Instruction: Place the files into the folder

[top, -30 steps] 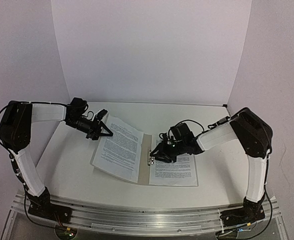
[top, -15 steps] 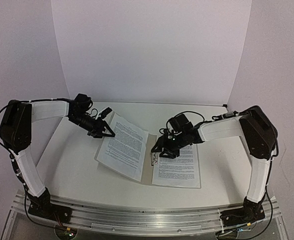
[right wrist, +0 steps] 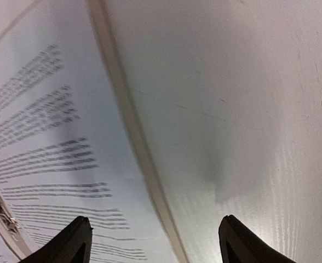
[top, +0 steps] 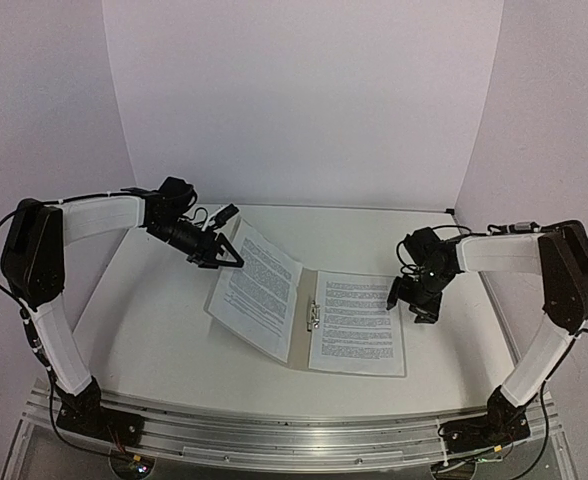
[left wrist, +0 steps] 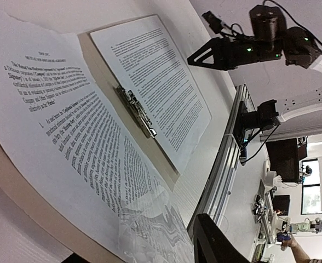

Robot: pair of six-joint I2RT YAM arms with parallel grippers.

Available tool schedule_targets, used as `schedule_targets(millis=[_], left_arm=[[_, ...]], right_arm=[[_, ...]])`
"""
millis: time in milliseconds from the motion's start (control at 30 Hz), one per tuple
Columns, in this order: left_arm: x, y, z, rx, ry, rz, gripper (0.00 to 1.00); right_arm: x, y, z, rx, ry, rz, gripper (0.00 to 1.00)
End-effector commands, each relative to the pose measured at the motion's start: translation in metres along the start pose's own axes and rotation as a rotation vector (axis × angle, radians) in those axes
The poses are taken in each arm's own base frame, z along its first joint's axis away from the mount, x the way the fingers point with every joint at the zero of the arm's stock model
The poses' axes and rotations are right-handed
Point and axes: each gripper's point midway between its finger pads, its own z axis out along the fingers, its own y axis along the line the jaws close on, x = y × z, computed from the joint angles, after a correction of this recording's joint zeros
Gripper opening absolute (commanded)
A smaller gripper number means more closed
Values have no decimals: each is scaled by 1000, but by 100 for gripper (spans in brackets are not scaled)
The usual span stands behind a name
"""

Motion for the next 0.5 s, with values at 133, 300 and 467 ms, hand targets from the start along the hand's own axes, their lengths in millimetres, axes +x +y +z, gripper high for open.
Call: schedule_targets(millis=[133,300,467], left_arm=[[-30,-54,14,99,-23,149,56],[-36,-79,34,146,-7,227,65],[-45,-103,54,197,10,287,72]], right_arm=[[18,10,23,-158,126,-62,86],[25,23,29,-253,157,-40,81],[24,46,26,-359,161,-26,78]])
